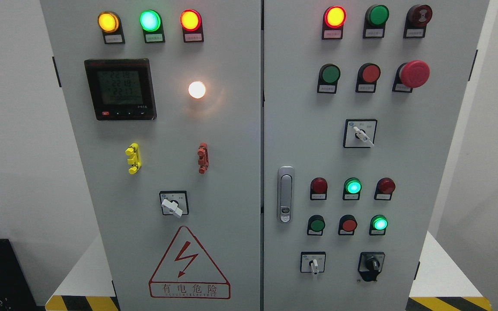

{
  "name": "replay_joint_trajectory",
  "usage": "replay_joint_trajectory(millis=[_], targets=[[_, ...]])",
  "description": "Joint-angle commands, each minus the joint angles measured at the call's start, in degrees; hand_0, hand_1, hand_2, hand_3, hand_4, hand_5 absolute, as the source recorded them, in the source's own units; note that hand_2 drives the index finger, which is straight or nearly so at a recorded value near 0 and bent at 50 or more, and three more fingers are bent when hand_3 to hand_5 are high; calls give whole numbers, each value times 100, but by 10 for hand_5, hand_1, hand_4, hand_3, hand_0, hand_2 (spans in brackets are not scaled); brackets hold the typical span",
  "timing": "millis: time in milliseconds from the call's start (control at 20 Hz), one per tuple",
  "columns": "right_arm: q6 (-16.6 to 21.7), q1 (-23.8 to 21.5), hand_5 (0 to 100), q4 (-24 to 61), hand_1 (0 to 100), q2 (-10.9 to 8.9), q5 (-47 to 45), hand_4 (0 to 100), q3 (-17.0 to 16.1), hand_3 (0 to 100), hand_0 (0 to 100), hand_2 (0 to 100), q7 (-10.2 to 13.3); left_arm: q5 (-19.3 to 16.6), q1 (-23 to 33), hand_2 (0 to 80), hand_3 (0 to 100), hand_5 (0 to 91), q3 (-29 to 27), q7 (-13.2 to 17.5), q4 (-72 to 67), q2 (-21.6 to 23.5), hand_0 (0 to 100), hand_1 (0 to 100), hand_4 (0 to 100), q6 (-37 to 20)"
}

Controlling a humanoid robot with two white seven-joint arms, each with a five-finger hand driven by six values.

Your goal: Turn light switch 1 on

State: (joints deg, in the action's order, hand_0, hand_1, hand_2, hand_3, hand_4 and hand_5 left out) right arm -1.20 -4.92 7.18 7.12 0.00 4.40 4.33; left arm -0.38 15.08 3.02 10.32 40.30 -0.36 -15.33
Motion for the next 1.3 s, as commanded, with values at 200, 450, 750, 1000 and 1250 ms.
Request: replay_joint_trajectory(millis=[200,450,750,1000,1250], targets=[[-3,0,0,3,0,0,-141,0,0,0,0,0,-2,-85,-646,0,0,0,129,23,-3292,-227,284,78,0,1393],[-3,0,0,3,0,0,-141,0,0,0,0,0,-2,-32,-725,0,0,0,111,-214,-3257,-245,270,21,0,1358],[6,0,0,3,0,0,-141,0,0,0,0,0,-2,-14,-778,0,0,0,85,-259,-3257,-254,254,0,0,1349],[-3,0,0,3,0,0,-141,0,0,0,0,0,-2,-14,-778,0,0,0,76,-241,-3248,-254,247,0,0,1340],[-3,0,0,3,0,0,-141,0,0,0,0,0,-2,-14,-778,0,0,0,76,-241,-3248,-245,245,0,0,1331]])
